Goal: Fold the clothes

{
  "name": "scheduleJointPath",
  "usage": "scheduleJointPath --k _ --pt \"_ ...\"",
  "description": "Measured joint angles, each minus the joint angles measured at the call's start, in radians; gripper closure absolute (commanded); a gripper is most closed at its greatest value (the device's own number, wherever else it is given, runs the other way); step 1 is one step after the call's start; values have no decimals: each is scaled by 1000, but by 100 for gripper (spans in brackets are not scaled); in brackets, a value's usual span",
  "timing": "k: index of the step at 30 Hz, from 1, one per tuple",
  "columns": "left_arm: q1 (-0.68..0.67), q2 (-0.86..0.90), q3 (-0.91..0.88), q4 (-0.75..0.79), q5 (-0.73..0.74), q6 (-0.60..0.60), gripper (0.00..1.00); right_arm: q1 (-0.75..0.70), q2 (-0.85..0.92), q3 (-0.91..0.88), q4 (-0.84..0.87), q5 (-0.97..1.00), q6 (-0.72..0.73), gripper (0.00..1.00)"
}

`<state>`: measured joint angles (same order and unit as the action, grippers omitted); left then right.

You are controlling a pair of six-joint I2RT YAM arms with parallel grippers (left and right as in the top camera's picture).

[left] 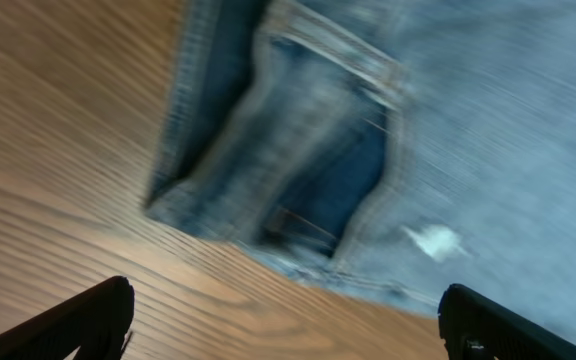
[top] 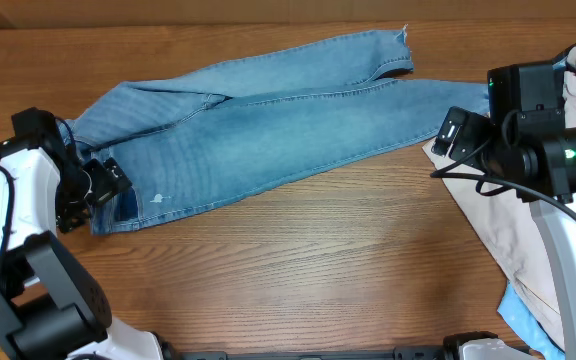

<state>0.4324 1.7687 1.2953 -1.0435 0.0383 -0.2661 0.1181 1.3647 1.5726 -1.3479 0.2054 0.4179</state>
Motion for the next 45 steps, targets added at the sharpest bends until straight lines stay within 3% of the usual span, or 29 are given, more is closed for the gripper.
scheduleJointPath --k 9,11,12,14,16,17,25,34,35,38,39,42,45 --pt "0 107 0 48 -74 -32 0 0 3 0 1 0 0 0" --pt "0 150 0 50 -77 -35 5 0 3 0 0 0 0 0" --pt "0 168 0 51 -77 -36 14 0 3 0 0 0 0 0" --pt "0 205 0 54 -81 -48 42 0 3 0 0 0 -2 0" --pt "0 216 2 57 -60 -48 93 0 3 0 0 0 -5 0" --pt "-3 216 2 57 -57 -47 96 0 3 0 0 0 -7 0" --pt "26 216 10 -39 -212 -88 96 0 3 0 1 0 -15 0" --pt "218 142 122 -76 -315 -177 92 0 3 0 3 0 -19 0" --pt "231 126 138 -68 -313 -176 87 0 3 0 6 0 -19 0" --pt "244 87 171 -58 -301 -166 34 0 10 0 28 -1 -31 0" --pt "244 81 175 -60 -296 -167 24 0 17 0 31 -3 -39 0" --pt "242 77 178 -76 -286 -166 14 0 63 0 36 -17 -72 0" --pt "242 77 178 -90 -275 -164 12 0 140 0 51 -24 -97 0"
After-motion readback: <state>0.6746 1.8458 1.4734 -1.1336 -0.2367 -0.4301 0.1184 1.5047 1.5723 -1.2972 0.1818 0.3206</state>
